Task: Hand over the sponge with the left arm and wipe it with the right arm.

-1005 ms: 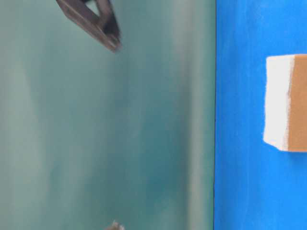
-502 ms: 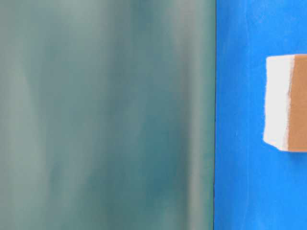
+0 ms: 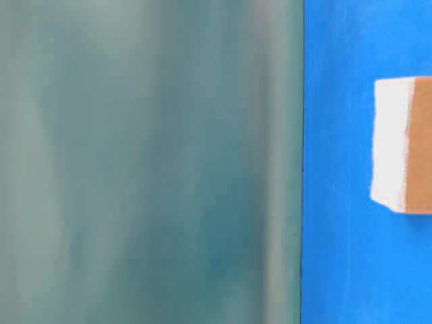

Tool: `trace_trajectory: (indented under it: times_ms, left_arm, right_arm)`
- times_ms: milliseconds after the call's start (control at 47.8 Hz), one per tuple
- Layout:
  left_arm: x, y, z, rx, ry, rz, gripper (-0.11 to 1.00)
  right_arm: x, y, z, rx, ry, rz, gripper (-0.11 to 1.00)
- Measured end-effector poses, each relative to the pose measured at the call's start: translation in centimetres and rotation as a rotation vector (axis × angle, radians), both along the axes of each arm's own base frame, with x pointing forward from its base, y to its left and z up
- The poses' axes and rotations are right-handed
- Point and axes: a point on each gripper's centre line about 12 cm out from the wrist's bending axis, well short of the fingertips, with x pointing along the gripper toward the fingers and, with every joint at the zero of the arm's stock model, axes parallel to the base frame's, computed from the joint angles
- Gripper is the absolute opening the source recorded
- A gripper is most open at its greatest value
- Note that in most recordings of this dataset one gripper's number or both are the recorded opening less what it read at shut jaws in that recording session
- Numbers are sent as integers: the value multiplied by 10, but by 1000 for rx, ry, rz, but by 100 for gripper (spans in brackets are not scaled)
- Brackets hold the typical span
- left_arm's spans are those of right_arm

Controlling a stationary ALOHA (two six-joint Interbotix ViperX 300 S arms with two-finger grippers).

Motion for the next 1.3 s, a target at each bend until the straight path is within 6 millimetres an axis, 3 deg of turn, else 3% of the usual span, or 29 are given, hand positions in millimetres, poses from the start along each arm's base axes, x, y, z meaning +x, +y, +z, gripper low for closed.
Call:
trace_trajectory:
  times_ms: [1298]
  left_arm:
    - [-4, 0, -6, -5, -6, 0, 83]
  right_arm:
    - [1, 0, -3, 12, -29, 3, 73]
